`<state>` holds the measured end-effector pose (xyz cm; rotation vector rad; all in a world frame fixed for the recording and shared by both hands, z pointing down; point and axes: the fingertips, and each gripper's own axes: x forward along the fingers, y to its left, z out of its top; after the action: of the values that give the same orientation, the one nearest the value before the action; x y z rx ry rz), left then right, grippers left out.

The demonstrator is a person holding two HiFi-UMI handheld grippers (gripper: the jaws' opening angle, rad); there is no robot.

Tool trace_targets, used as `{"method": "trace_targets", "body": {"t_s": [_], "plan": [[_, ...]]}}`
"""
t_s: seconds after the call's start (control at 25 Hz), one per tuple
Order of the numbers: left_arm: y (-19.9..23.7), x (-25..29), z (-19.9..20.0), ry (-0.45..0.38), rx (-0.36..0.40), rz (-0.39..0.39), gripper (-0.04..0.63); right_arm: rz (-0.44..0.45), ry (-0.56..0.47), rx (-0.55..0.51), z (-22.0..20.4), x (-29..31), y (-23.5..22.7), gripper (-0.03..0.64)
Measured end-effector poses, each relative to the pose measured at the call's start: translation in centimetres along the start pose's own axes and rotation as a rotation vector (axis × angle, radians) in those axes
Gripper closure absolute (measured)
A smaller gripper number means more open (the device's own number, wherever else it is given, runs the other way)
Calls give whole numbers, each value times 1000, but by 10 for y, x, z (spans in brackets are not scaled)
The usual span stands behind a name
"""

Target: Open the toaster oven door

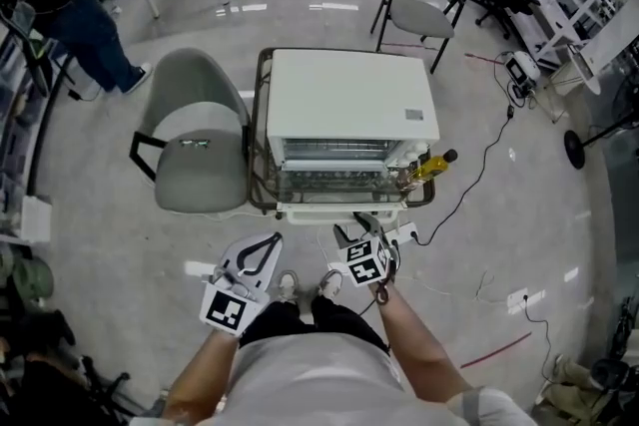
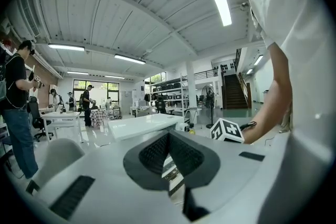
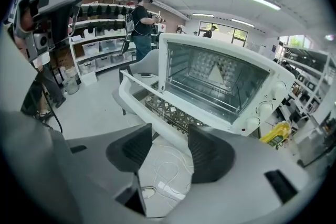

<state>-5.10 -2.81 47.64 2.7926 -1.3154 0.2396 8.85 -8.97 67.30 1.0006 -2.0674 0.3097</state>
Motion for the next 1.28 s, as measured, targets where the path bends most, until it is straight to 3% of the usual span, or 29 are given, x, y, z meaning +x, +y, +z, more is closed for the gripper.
{"method": "trace_targets", "body": {"t_s": [0.32,0.84,1.28], "plan": [[2,0,-1,8,9,-18,578,31,15,63,-16,6,8,396],[3,-6,-15,35,-25,-25,579,-24,2,184,-28,9,14,396],[9,-6,-22,47,18,-35,578,-53,24,264,-43,17,17,396]]}}
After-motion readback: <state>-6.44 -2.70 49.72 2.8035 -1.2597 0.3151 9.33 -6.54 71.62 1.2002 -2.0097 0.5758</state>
